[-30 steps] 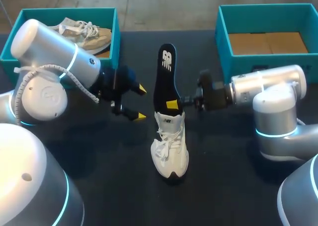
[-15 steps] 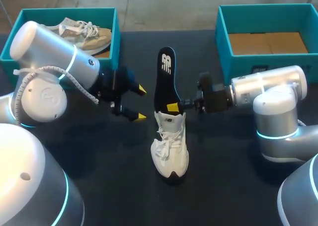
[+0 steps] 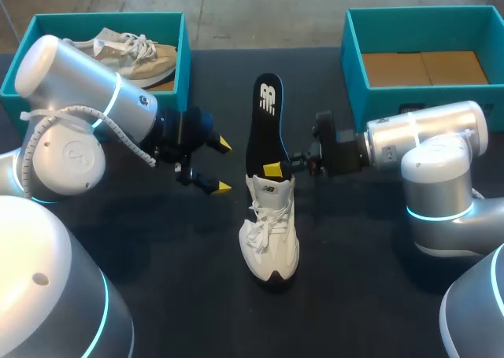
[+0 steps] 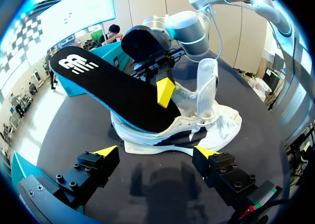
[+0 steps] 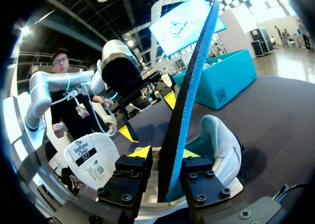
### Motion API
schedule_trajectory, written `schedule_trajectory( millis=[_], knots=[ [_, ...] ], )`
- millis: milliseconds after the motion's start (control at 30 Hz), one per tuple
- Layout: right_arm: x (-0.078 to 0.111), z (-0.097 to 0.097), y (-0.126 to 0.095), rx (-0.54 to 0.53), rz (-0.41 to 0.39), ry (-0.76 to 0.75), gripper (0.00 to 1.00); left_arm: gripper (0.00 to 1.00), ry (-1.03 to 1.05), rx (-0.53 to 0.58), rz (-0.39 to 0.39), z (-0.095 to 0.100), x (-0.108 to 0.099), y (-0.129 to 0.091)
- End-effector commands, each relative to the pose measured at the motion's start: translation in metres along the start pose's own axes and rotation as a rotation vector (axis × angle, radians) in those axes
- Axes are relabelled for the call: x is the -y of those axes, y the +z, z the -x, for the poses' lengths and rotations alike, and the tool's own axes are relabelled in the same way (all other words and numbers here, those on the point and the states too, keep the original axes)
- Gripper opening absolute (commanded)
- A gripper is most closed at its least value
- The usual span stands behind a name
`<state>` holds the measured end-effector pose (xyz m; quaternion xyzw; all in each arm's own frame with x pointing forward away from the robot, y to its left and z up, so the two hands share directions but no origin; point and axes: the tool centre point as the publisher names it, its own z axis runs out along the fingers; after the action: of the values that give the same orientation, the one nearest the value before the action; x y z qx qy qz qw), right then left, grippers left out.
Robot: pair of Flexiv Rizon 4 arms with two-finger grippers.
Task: Take the shoe out of the shoebox, open the shoe tongue, remove and reinsert the insole, then place the shoe into the shoebox
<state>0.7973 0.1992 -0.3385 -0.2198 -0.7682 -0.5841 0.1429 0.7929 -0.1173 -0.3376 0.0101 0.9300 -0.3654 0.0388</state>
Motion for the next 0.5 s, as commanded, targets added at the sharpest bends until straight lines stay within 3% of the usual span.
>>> schedule_trajectory(
  millis=[33, 500],
  knots=[
    [-0.005, -0.002, 0.0, 0.01, -0.006, -0.007, 0.31, 1.0, 0.001, 0.0, 0.0, -0.002, -0.001, 0.0],
    [-0.025, 0.002, 0.001, -0.01, -0.022, -0.051, 0.27, 1.0, 0.0, -0.004, -0.004, -0.003, -0.001, 0.0]
  ],
)
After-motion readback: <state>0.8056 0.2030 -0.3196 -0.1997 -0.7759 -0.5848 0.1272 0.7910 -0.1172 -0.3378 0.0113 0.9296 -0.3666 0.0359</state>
